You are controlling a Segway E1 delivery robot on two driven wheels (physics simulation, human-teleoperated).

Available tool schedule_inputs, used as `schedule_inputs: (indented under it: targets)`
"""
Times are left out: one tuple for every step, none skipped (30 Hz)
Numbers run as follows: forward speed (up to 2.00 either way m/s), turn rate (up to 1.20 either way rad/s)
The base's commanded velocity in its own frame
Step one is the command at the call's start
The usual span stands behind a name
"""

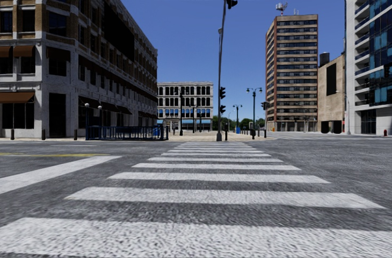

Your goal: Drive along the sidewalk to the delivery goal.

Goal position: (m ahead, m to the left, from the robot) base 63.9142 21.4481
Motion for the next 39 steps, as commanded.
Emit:
schedule_inputs:
  targets:
    - [2.00,0.00]
    - [2.00,0.00]
    - [2.00,0.00]
    - [2.00,0.00]
    - [2.00,0.00]
    - [2.00,0.00]
    - [2.00,0.00]
    - [2.00,0.00]
    - [2.00,0.00]
    - [2.00,0.00]
    - [2.00,0.00]
    - [2.00,0.00]
    - [2.00,0.00]
    - [2.00,0.00]
    - [2.00,0.00]
    - [2.00,0.00]
    - [2.00,0.00]
    - [2.00,0.00]
    - [2.00,0.00]
    - [2.00,0.00]
    - [2.00,0.00]
    - [2.00,0.00]
    - [2.00,0.00]
    - [2.00,0.00]
    - [2.00,0.00]
    - [2.00,0.00]
    - [2.00,0.00]
    - [2.00,0.00]
    - [2.00,0.00]
    - [2.00,0.00]
    - [2.00,0.00]
    - [2.00,0.00]
    - [2.00,0.00]
    - [2.00,0.00]
    - [2.00,0.00]
    - [2.00,0.00]
    - [2.00,0.00]
    - [2.00,0.00]
    - [2.00,0.00]
